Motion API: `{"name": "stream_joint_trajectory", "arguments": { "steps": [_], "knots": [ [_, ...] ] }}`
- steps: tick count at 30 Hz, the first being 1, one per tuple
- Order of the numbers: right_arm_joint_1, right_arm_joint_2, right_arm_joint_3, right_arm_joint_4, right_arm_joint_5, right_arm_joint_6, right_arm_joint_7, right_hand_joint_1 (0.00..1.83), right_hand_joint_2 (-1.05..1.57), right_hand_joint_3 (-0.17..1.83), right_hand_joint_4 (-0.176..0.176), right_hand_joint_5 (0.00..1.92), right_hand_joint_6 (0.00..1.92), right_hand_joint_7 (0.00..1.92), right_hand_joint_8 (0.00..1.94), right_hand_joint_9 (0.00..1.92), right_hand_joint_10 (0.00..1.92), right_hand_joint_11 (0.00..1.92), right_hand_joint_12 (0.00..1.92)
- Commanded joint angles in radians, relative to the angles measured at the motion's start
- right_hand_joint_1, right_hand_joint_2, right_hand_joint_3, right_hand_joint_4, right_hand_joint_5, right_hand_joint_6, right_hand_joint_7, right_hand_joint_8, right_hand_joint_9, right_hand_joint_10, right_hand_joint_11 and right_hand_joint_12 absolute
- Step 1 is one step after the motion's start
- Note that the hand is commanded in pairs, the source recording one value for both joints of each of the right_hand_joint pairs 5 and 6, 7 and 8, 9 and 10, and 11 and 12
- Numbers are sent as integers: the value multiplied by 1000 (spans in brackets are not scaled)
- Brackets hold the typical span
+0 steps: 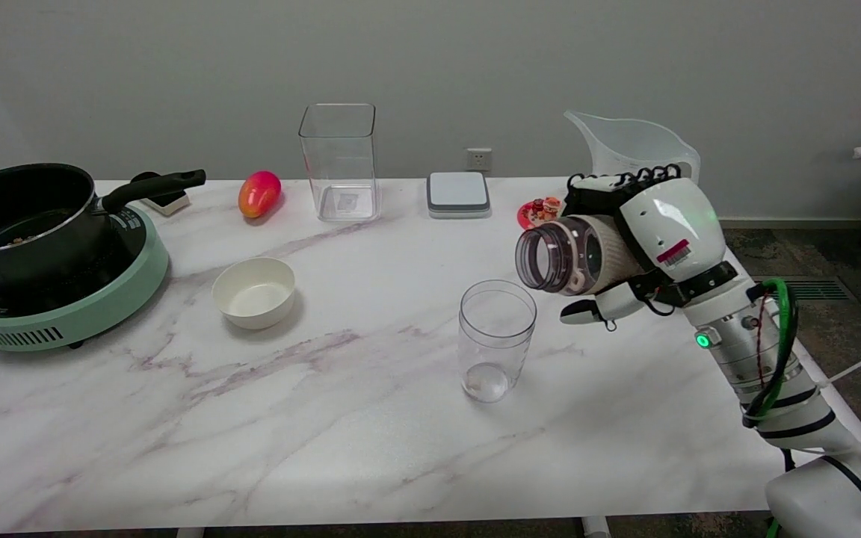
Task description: Pour the contents of the bottle into the measuring cup.
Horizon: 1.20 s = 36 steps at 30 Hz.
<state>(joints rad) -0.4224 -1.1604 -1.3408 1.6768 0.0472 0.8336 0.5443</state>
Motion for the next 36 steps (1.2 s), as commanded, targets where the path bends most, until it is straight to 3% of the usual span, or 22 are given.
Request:
{"name": "stream_joint_trajectory", "arguments": {
  "steps": [1,36],
  "knots": [
    [48,32,-32,-8,-117,4,-27,1388,1465,223,0,1920,1920,1920,1920,1612,1612,1318,1318],
    [57,40,116,-11,-333,10,-52,1420,1404,244,0,1920,1920,1920,1920,1590,1590,1300,1300]
  ]
}}
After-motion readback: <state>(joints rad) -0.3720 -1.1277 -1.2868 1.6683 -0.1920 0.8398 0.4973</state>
